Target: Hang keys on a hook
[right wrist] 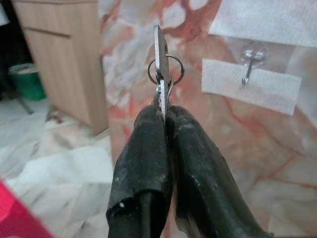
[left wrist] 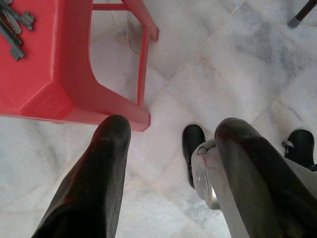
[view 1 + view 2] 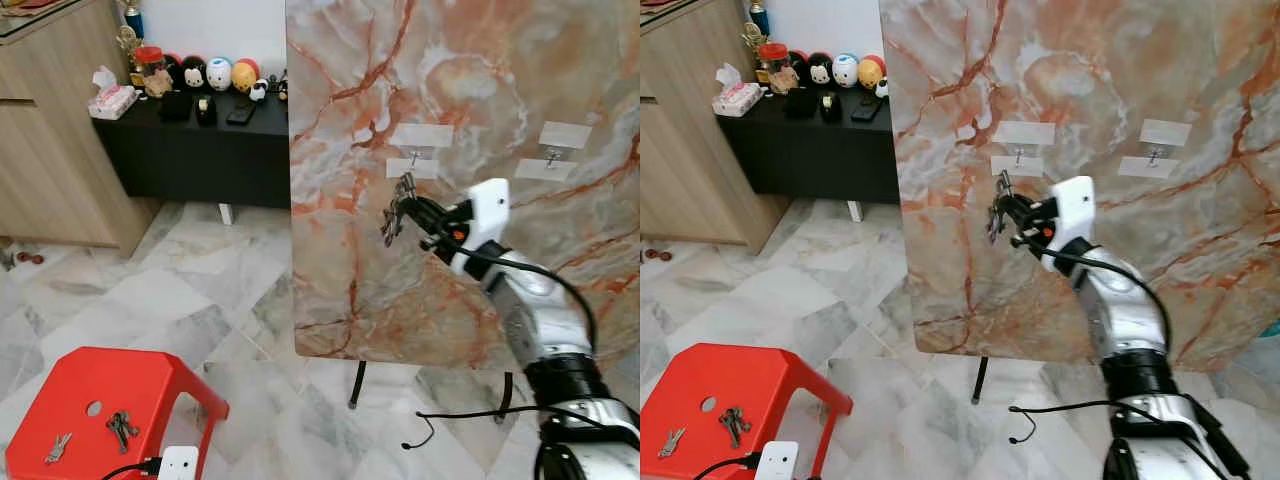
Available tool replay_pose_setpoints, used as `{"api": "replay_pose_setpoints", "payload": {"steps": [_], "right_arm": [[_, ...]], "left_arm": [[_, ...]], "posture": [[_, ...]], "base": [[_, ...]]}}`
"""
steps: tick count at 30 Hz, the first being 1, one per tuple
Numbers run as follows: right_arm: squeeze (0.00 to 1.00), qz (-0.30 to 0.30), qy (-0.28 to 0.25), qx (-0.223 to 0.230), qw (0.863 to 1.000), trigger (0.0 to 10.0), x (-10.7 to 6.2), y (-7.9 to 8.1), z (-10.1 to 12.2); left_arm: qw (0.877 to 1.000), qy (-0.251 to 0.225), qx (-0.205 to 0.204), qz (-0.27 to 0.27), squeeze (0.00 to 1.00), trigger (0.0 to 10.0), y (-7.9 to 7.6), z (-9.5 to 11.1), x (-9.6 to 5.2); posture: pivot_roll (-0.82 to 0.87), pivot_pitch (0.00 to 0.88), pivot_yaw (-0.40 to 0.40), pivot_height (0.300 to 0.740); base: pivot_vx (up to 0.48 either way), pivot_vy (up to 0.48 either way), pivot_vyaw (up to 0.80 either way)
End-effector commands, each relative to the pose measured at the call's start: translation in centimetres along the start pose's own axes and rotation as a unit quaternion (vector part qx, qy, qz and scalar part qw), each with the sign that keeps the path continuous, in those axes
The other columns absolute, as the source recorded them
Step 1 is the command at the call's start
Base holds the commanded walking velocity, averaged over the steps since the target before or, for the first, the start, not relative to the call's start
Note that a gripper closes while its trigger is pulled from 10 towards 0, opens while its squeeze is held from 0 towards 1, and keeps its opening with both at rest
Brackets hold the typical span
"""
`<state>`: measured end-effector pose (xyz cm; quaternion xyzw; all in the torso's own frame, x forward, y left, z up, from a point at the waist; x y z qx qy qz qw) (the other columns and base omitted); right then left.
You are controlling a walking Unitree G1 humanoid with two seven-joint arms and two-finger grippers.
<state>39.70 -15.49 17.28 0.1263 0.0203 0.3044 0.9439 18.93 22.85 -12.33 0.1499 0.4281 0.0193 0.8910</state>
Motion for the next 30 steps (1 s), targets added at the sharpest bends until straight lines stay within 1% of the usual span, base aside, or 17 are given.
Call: {"api": "replay_pose_setpoints", "payload": {"steps": [1,2,4,6,7,11,13,15,18,19,21,25,30], "right_arm": [[0.0,0.015,-0.016,-0.002,1.0,10.0,-0.6,-0.2,1.3],[0.0,0.022,-0.013,-0.005,1.0,10.0,-1.2,-0.6,1.6],[0.0,0.024,-0.012,-0.005,1.0,10.0,-1.4,-0.8,1.8],[0.0,0.054,-0.014,0.001,0.998,10.0,-2.3,-0.9,2.3],[0.0,0.071,-0.014,-0.004,0.997,10.0,-2.7,-0.8,2.4],[0.0,0.087,-0.007,-0.001,0.996,10.0,-3.6,-1.1,2.4],[0.0,0.106,-0.004,0.009,0.994,10.0,-4.0,-1.0,2.2],[0.0,0.112,-0.001,0.01,0.994,10.0,-4.1,-0.9,2.1],[0.0,0.121,0.028,0.002,0.992,10.0,-4.4,-1.0,1.3],[0.0,0.121,0.028,0.002,0.992,10.0,-4.4,-1.0,1.3],[0.0,0.118,0.059,-0.011,0.991,10.0,-4.5,-1.5,0.4],[0.0,0.105,0.071,-0.023,0.992,10.0,-4.5,-2.0,0.2],[0.0,0.11,0.066,-0.027,0.991,10.0,-4.3,-1.8,0.3]], "left_arm": [[1.0,0.008,-0.001,-0.003,0.0,10.0,-0.2,-0.5,-0.1],[1.0,0.012,0.0,-0.004,0.0,10.0,-0.2,-0.7,-0.1],[1.0,0.014,0.001,-0.004,0.0,10.0,-0.1,-0.8,-0.1],[1.0,0.015,0.006,-0.005,0.0,10.0,-0.1,-0.8,-0.1],[1.0,0.015,0.007,-0.005,0.0,10.0,-0.1,-0.8,-0.1],[1.0,0.018,0.009,-0.005,0.0,10.0,-0.1,-0.9,-0.2],[1.0,0.019,0.007,-0.002,0.0,10.0,-0.1,-0.9,-0.2],[1.0,0.018,0.005,-0.001,0.0,10.0,-0.1,-0.9,-0.2],[1.0,0.018,0.003,0.002,0.0,10.0,0.0,-0.9,-0.2],[1.0,0.018,0.003,0.002,0.0,10.0,0.0,-0.9,-0.2],[1.0,0.019,-0.001,0.003,0.0,10.0,-0.1,-0.8,-0.1],[1.0,0.021,-0.002,0.003,0.0,10.0,-0.1,-0.9,-0.1],[1.0,0.022,-0.003,0.003,0.0,10.0,-0.1,-1.0,-0.2]], "posture": [[0.06,0.033,-0.044,0.737],[0.05,0.029,-0.043,0.737],[0.05,0.029,-0.043,0.737],[0.05,0.028,-0.044,0.737],[0.05,0.028,-0.044,0.737],[0.05,0.02,-0.047,0.737],[0.05,0.017,-0.049,0.737],[0.05,0.015,-0.051,0.737],[0.05,0.013,-0.054,0.737],[0.05,0.013,-0.054,0.737],[0.06,0.009,-0.06,0.737],[0.06,0.008,-0.062,0.737],[0.06,0.001,-0.062,0.737]], "base": [[0.0,0.0,0.0],[0.0,0.0,0.0],[0.0,0.0,0.0],[0.0,0.0,0.0],[0.0,0.0,0.0],[0.0,0.0,0.0],[0.0,0.0,0.0],[0.0,0.0,0.0],[0.0,0.0,0.0],[0.0,0.0,0.0],[0.0,0.0,0.0],[0.0,0.0,0.0],[0.0,0.0,0.0]]}}
Point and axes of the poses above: a point about 5 cm out from each wrist's last joint towards the gripper, its own x axis pointing out of the wrist towards the gripper, its own z axis along the axis of the wrist's last joint, y = z × x, the point moved 5 cm from there along x, pointing out of the wrist towards the gripper, and after that the axes turned 12 degrees about x, right-handed, at the moved point
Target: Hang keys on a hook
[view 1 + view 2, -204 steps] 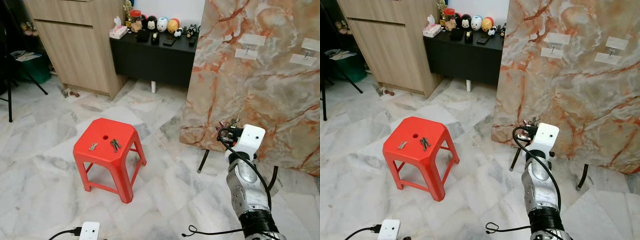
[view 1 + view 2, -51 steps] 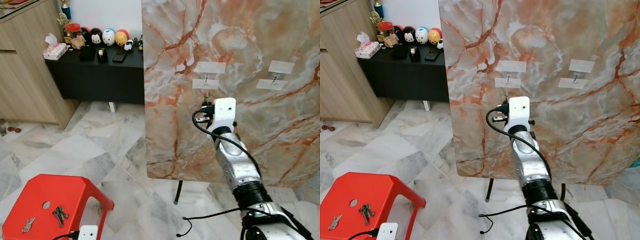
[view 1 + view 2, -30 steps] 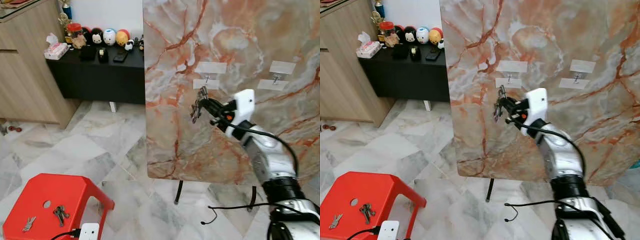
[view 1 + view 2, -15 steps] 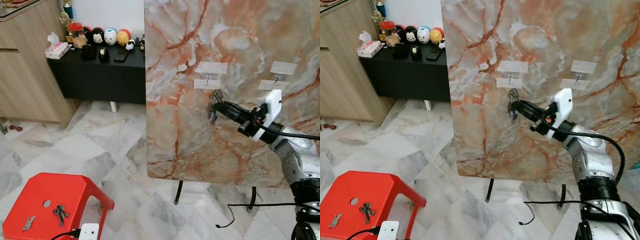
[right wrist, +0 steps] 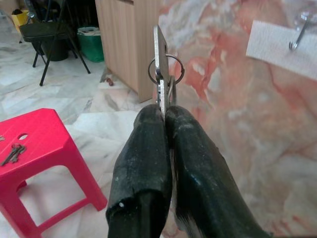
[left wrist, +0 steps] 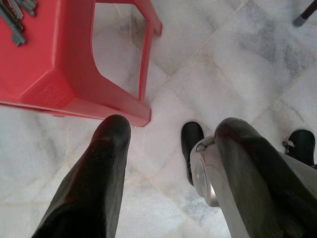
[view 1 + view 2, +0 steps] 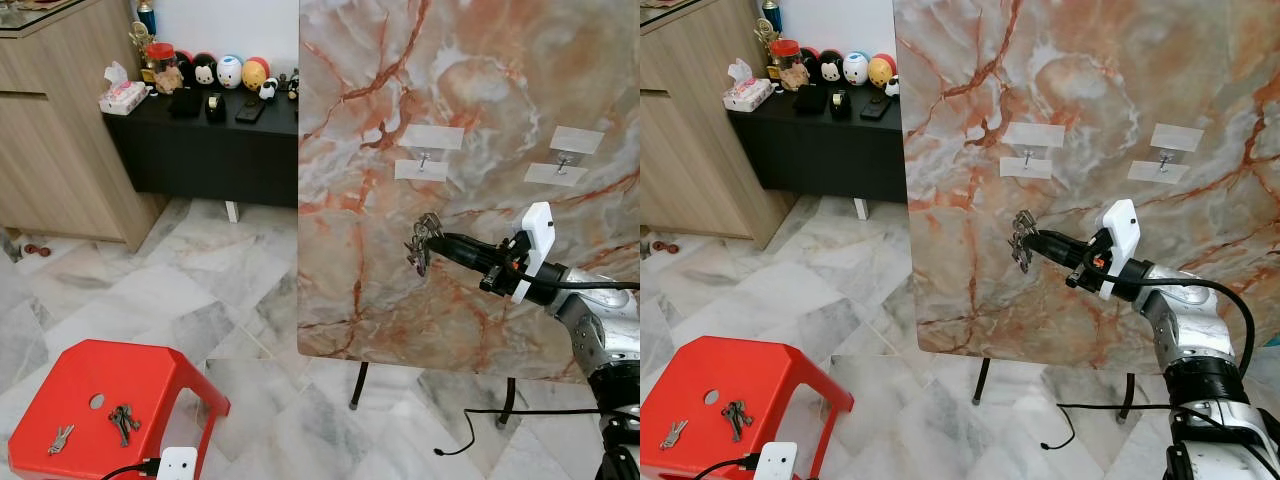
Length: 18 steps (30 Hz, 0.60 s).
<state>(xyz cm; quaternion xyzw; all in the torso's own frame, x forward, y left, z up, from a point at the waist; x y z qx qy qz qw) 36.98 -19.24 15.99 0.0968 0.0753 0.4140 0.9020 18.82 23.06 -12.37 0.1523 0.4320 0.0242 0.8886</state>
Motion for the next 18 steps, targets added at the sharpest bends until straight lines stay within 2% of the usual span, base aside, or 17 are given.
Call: {"api": "replay_pose_setpoints", "payload": {"steps": [1,3,5,7,10,12,18], "right_arm": [[0.0,0.0,-0.007,-0.02,1.0,10.0,-0.1,-0.1,1.0],[0.0,-0.004,-0.01,-0.022,1.0,10.0,0.0,-0.2,1.1],[0.0,-0.021,-0.047,-0.025,0.998,10.0,0.3,-0.6,2.3],[0.0,-0.029,-0.062,-0.026,0.997,10.0,0.4,-0.8,2.8],[0.0,-0.022,-0.071,-0.025,0.997,10.0,0.5,-0.7,3.1],[0.0,0.007,-0.068,-0.022,0.997,10.0,1.0,0.2,2.7],[0.0,0.015,-0.063,-0.025,0.998,10.0,1.3,0.4,2.3]], "left_arm": [[1.0,0.016,-0.004,-0.002,0.0,10.0,-0.3,-0.8,-0.1],[1.0,0.016,-0.004,-0.001,0.0,10.0,-0.3,-0.8,-0.1],[1.0,0.014,-0.007,0.001,0.0,10.0,-0.2,-0.7,-0.1],[1.0,0.014,-0.007,0.002,0.0,10.0,-0.2,-0.7,-0.1],[1.0,0.014,-0.007,0.003,0.0,10.0,-0.1,-0.6,-0.1],[1.0,0.016,-0.008,0.006,0.0,10.0,0.0,-0.6,-0.1],[1.0,0.02,-0.008,0.008,0.0,10.0,-0.1,-0.8,-0.1]], "posture": [[0.06,0.001,-0.062,0.737],[0.06,0.0,-0.062,0.737],[0.06,0.0,-0.061,0.737],[0.06,0.0,-0.061,0.737],[0.06,0.0,-0.063,0.737],[0.06,0.0,-0.066,0.737],[0.07,0.0,-0.071,0.737]], "base": [[0.0,0.0,0.0],[0.0,0.0,0.0],[0.0,0.0,0.0],[0.0,0.0,0.0],[0.0,0.0,0.0],[0.0,0.0,0.0],[0.0,0.0,0.0]]}}
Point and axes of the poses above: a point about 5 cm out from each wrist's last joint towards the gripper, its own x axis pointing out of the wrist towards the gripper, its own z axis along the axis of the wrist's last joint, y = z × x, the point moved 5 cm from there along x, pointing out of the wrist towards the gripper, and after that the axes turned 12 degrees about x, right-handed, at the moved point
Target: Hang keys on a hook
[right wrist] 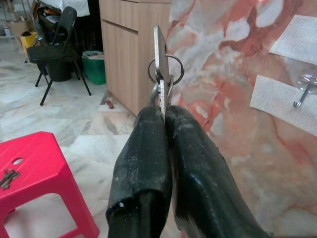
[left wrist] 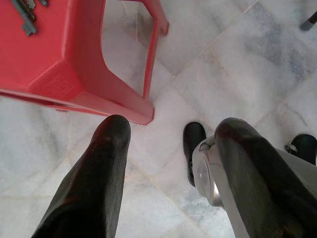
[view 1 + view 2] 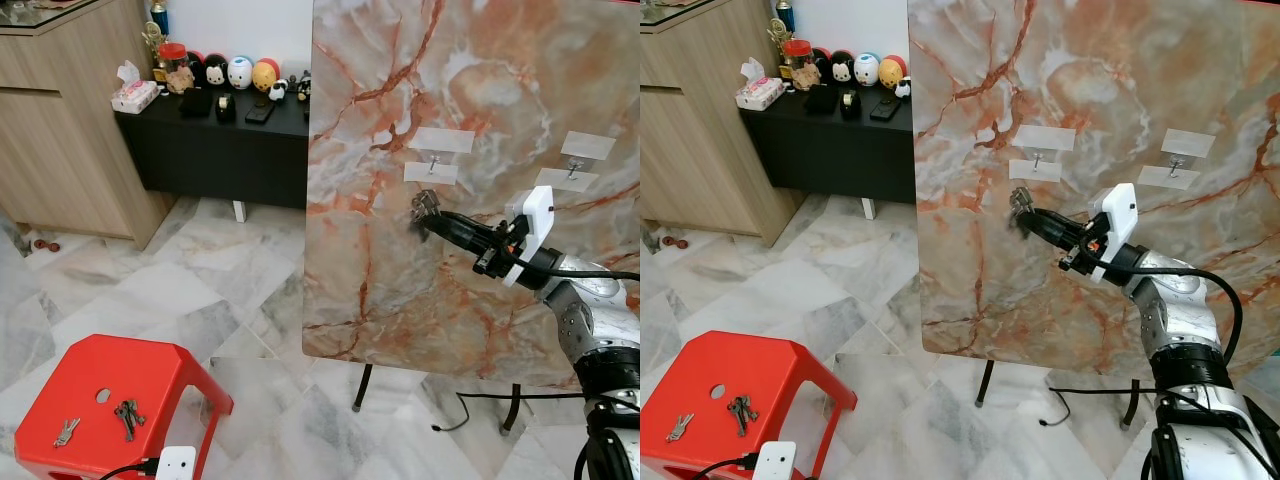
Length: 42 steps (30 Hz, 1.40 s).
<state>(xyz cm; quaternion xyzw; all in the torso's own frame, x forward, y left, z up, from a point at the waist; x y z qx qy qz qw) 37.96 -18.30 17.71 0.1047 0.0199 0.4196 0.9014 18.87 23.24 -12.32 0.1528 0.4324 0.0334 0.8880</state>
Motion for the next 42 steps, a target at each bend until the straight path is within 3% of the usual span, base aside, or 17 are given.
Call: {"api": "replay_pose_setpoints", "payload": {"steps": [1,14,31,42], "right_arm": [[0.0,0.007,-0.014,-0.009,1.0,10.0,0.1,0.1,0.7],[0.0,0.028,0.003,-0.017,0.999,10.0,1.0,0.7,0.2],[0.0,0.052,0.014,-0.015,0.998,10.0,1.6,1.5,-0.5],[0.0,0.063,0.02,-0.005,0.998,10.0,3.0,2.3,-1.3]], "left_arm": [[1.0,0.017,-0.004,0.001,0.0,10.0,-0.2,-0.8,-0.1],[1.0,0.002,-0.008,0.007,0.0,10.0,-0.6,0.3,0.1],[1.0,0.018,-0.006,0.016,0.0,10.0,0.5,-1.0,-0.2],[1.0,0.018,-0.01,0.011,0.0,10.0,-0.5,-0.3,0.0]], "posture": [[0.07,0.0,-0.072,0.737],[0.07,0.0,-0.088,0.737],[0.07,0.0,-0.091,0.737],[0.07,0.0,-0.108,0.737]], "base": [[0.0,0.0,0.0],[0.0,-0.019,0.0],[0.0,-0.255,0.0],[0.0,0.0,0.0]]}}
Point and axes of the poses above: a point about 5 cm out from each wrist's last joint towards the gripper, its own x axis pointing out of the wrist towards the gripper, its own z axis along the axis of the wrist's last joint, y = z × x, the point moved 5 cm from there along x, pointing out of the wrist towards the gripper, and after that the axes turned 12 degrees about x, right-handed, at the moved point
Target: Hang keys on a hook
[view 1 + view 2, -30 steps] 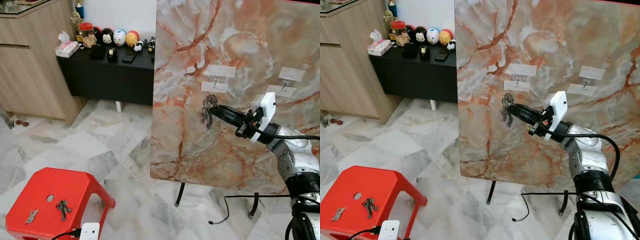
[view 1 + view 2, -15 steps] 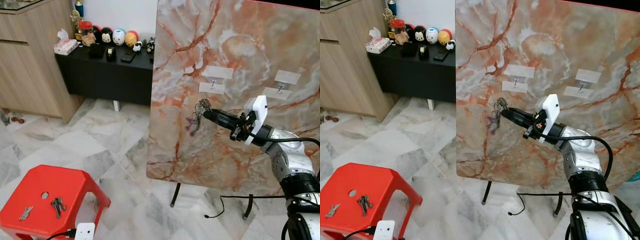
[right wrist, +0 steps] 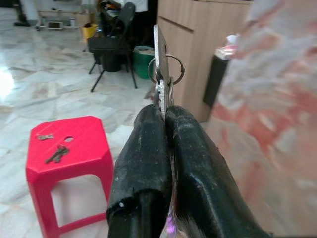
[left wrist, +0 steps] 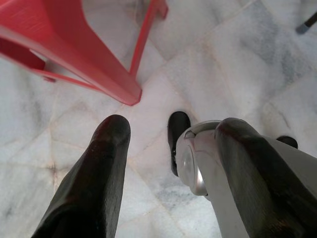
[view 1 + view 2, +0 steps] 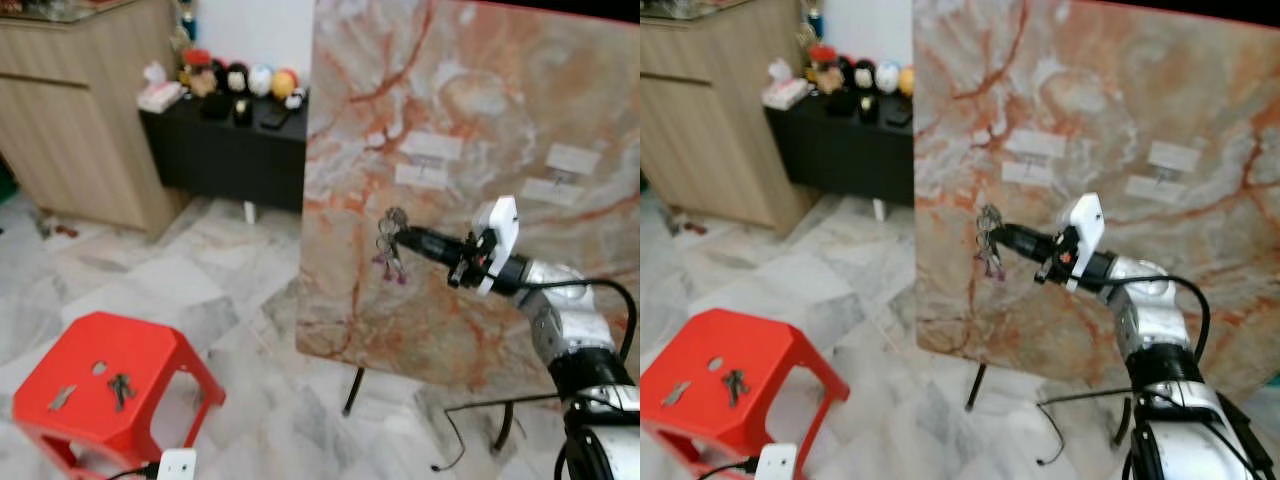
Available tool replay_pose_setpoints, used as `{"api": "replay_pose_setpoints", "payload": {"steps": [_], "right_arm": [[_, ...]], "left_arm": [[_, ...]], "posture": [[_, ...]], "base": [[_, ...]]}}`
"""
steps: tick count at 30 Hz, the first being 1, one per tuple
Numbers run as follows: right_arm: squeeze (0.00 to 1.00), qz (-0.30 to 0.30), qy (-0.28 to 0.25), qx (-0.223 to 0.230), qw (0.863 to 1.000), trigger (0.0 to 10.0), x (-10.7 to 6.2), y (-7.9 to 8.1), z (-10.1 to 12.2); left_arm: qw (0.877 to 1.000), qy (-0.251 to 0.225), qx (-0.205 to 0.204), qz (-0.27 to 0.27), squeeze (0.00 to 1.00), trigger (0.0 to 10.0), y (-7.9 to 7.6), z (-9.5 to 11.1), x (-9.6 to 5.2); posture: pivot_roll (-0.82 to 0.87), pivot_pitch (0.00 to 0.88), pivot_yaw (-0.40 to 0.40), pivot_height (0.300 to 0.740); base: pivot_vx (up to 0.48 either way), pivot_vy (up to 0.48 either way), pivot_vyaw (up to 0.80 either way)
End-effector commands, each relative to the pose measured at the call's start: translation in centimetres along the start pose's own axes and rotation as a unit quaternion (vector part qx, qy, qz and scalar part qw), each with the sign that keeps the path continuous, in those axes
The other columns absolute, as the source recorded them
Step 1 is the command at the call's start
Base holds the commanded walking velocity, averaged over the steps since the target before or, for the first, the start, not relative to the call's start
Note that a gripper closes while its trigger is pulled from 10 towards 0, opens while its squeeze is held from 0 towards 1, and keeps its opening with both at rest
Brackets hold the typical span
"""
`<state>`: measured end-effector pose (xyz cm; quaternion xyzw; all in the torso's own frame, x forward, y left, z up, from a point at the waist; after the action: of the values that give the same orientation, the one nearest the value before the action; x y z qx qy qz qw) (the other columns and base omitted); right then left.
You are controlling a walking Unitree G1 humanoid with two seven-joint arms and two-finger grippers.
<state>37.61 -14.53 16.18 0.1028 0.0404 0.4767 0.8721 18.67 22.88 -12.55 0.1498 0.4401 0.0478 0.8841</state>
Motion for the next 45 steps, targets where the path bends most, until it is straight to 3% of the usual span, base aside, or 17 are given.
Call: {"api": "replay_pose_setpoints", "payload": {"steps": [1,13,21,37,45], "right_arm": [[0.0,0.005,-0.005,-0.013,1.0,10.0,0.5,0.1,0.9],[0.0,-0.004,-0.051,0.034,0.998,10.0,2.2,0.9,-0.2],[0.0,-0.013,-0.12,0.092,0.988,10.0,2.8,1.5,-0.5],[0.0,-0.012,-0.12,0.085,0.989,10.0,3.7,1.7,-0.5],[0.0,-0.004,-0.126,0.094,0.988,10.0,4.9,2.5,-0.8]], "left_arm": [[1.0,0.006,0.0,0.0,0.0,10.0,-0.1,0.0,0.0],[1.0,0.002,0.005,0.001,0.0,10.0,-0.1,0.0,0.0],[1.0,0.006,0.015,-0.002,0.0,10.0,0.1,-0.6,-0.1],[0.999,-0.01,0.033,-0.018,0.0,10.0,-0.6,1.2,0.3],[0.999,-0.008,0.034,-0.005,0.0,10.0,0.4,1.1,0.4]], "posture": [[0.07,0.0,-0.109,0.737],[0.08,0.0,-0.104,0.737],[0.07,0.0,-0.089,0.737],[0.15,0.0,-0.029,0.737],[0.15,0.0,-0.032,0.737]], "base": [[0.0,0.0,0.0],[0.0,-0.245,0.0],[0.0,-0.27,0.0],[0.0,-0.201,0.0],[0.0,0.0,0.0]]}}
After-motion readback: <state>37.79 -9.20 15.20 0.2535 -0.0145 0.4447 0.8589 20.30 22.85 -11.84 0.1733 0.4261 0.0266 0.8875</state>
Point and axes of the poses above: a point about 5 cm out from each wrist's last joint towards the gripper, its own x axis pointing out of the wrist towards the gripper, its own z axis along the axis of the wrist's last joint, y = z × x, the point moved 5 cm from there along x, pointing out of the wrist towards the gripper, and after that the axes turned 12 degrees about x, right-handed, at the moved point
